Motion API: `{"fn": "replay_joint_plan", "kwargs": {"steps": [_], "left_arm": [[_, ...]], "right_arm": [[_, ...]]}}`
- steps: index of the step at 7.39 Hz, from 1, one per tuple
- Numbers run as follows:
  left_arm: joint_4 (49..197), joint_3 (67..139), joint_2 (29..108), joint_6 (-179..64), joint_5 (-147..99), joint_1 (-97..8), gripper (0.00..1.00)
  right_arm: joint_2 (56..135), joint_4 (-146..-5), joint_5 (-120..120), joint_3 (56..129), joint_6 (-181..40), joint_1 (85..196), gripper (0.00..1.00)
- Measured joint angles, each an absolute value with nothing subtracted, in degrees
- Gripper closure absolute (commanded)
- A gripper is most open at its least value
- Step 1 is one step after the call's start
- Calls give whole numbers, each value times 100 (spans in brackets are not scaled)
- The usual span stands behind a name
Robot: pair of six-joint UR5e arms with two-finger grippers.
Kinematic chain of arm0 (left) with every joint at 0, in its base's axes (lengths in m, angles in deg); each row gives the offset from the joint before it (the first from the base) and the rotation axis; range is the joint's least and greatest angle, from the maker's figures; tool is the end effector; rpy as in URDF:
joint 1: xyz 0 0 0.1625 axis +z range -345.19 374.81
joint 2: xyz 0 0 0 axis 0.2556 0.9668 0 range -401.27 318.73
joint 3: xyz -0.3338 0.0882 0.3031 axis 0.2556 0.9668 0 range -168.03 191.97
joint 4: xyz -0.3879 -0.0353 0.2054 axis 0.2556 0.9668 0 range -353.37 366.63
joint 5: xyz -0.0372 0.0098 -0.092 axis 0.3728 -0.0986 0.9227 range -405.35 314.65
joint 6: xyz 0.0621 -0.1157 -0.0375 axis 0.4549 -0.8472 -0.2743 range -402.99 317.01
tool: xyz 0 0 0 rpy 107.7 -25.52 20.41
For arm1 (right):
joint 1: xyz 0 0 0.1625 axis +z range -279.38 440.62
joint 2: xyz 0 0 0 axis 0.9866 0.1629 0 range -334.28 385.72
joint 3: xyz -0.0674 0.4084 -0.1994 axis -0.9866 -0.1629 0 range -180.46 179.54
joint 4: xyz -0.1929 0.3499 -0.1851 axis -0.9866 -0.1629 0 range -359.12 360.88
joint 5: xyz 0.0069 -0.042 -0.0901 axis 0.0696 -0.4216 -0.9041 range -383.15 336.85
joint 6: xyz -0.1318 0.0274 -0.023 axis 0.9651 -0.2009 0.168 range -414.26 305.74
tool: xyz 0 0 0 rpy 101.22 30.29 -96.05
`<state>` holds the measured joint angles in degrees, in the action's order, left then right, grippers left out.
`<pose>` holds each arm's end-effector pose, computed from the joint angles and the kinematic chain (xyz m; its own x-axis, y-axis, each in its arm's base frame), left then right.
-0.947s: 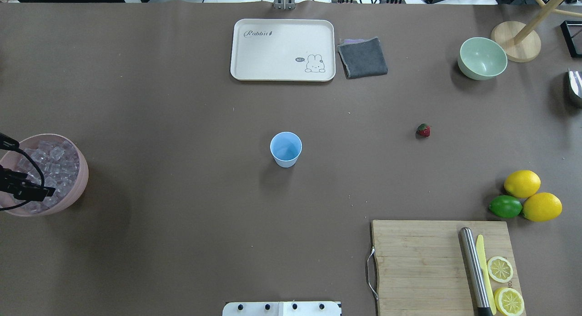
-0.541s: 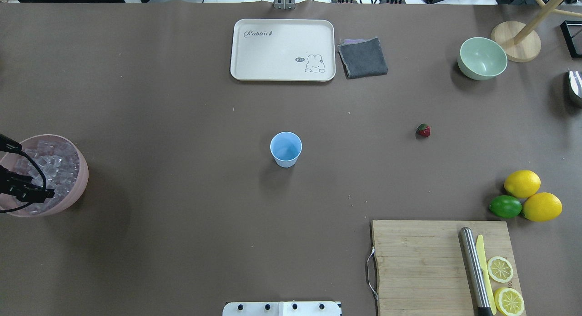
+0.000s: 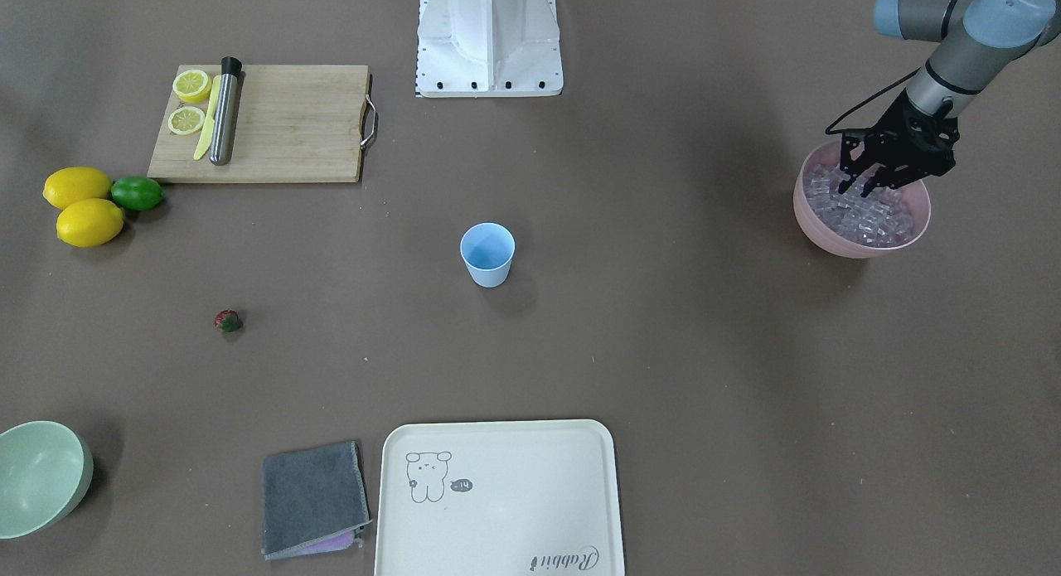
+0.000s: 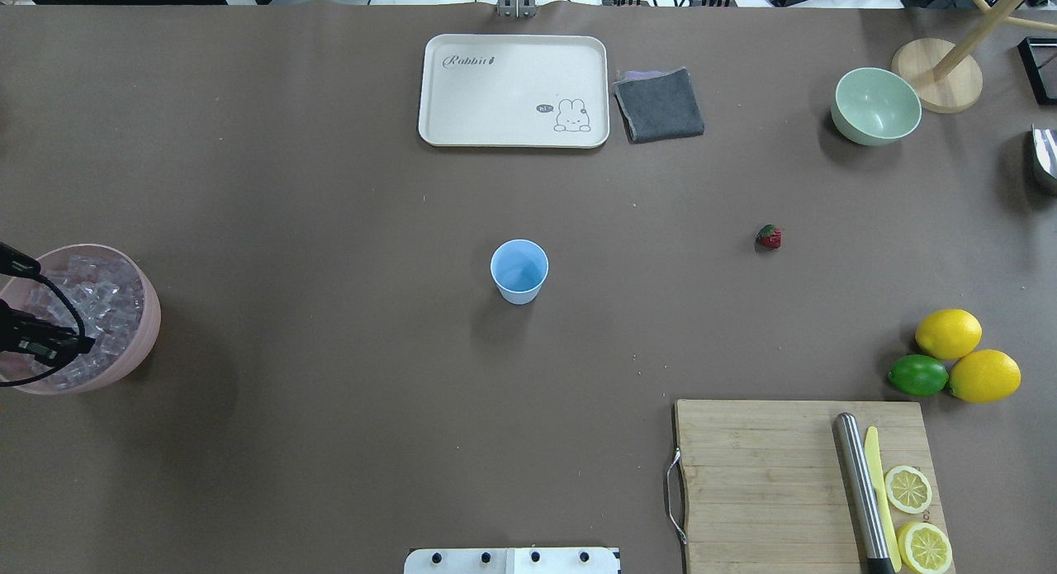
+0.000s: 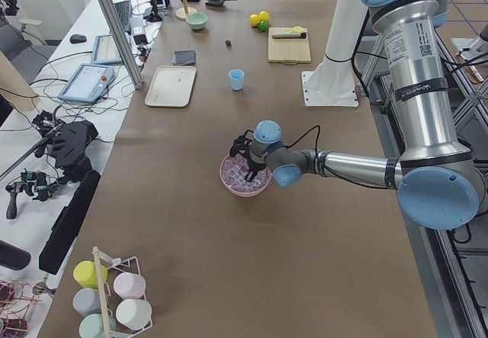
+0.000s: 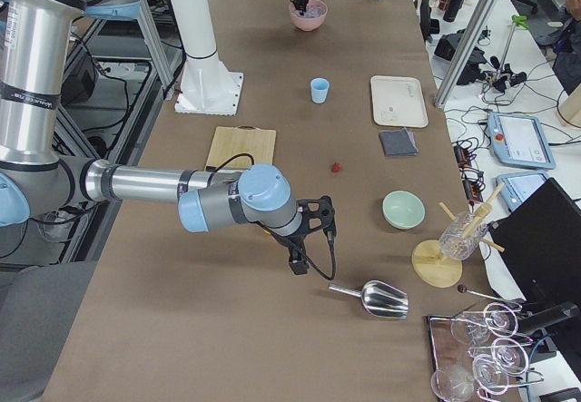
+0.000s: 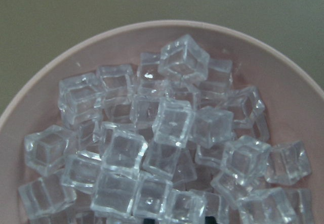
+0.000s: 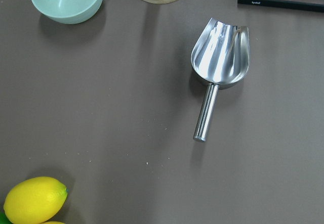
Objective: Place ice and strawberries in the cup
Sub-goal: 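Lower the left gripper into the bowl and grasp an ice cube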
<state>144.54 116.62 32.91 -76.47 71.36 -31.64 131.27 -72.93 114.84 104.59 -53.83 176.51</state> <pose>0.2590 -0.3769 0.6240 0.6123 0.4372 -0.6587 -0.1609 0.8846 0.4376 0.0745 -0.4118 0.6699 0.6870 -0.1384 0.7133 -0.0936 0.9566 0.2758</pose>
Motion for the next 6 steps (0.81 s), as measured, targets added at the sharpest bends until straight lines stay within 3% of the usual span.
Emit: {"fn": "replay_joint_plan", "kwargs": {"steps": [6], "left_arm": [[14500, 11739, 3345, -7647, 7351, -3356, 100]], "right_arm": [[13127, -7291, 11484, 10465, -5388, 17651, 0]]}}
